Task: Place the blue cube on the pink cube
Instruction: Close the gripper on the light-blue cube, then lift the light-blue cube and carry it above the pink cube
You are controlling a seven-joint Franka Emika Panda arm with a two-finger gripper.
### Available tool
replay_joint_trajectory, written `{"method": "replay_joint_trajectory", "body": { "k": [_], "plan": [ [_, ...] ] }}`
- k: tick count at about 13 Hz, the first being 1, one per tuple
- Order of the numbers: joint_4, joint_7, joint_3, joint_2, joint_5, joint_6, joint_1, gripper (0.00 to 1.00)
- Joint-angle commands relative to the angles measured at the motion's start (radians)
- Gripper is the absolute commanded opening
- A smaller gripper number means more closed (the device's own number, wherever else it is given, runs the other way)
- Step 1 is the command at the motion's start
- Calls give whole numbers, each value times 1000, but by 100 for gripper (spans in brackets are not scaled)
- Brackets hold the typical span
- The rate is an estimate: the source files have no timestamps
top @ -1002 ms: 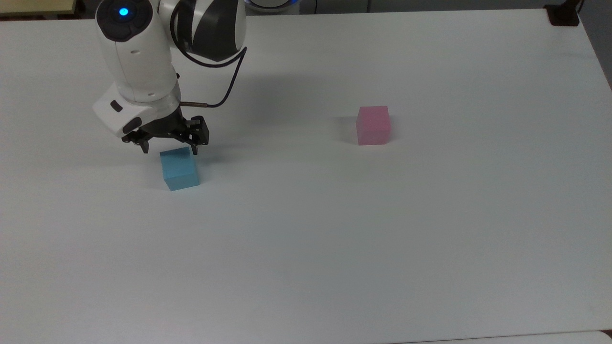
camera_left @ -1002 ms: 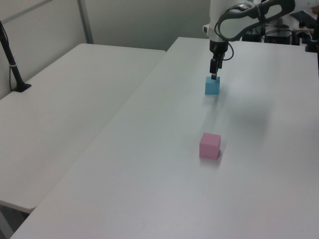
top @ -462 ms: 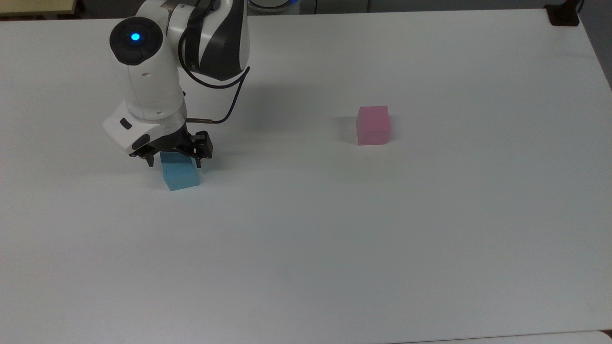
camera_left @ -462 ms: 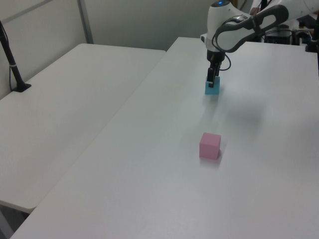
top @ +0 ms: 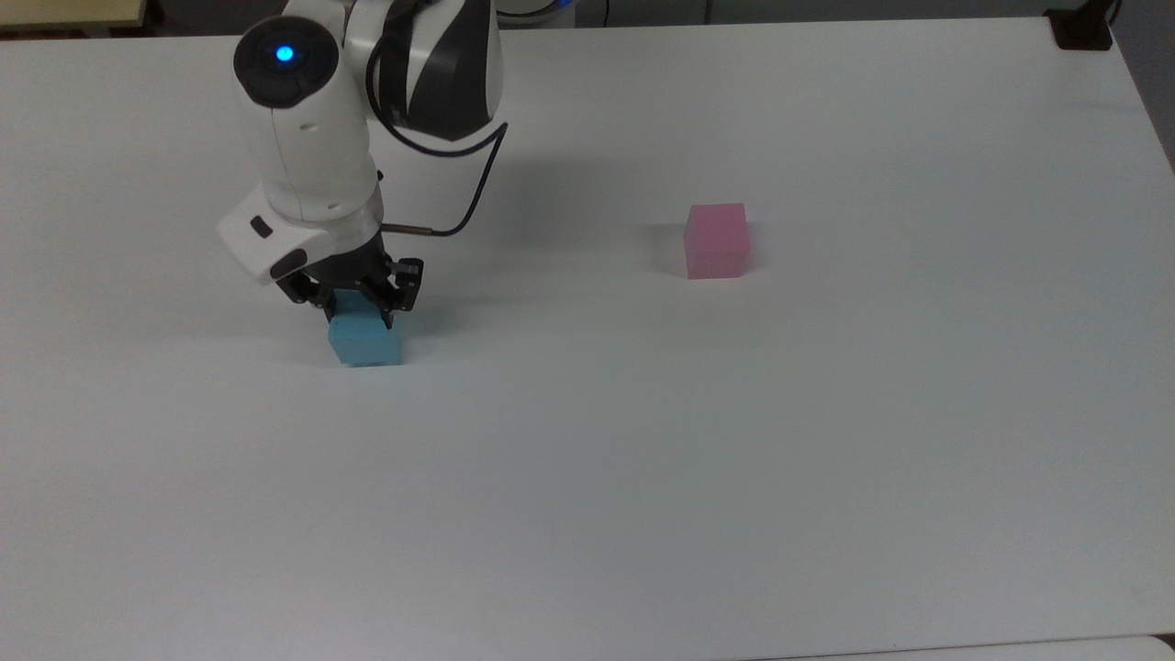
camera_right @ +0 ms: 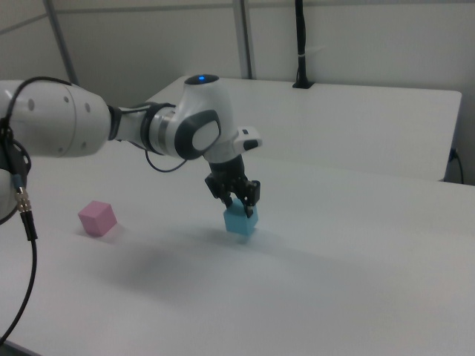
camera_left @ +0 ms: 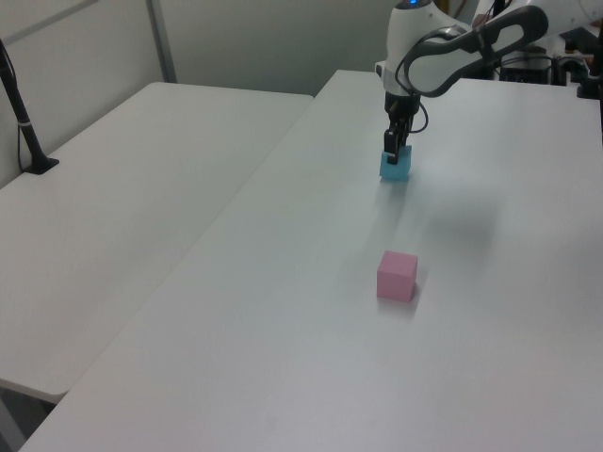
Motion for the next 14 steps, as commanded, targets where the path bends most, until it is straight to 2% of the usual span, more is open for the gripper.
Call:
{"method": "replay_joint_trajectory", "body": {
  "k": [1, 3, 4, 7, 9, 11, 14],
  "plan": [
    [-27, 31, 77, -189, -7, -236, 4, 40],
    [-27, 36, 137, -280, 1, -385, 7, 40],
    [-28, 72, 182, -323, 25, -436, 7, 40],
    [-33, 267, 302, -354, 41, -467, 10, 40],
    [-44, 365, 382, -340, 41, -458, 13, 40],
    [-51, 460, 431, -307, 39, -425, 22, 40],
    [-90, 532, 441, -288, 24, -349, 85, 40]
  ]
}}
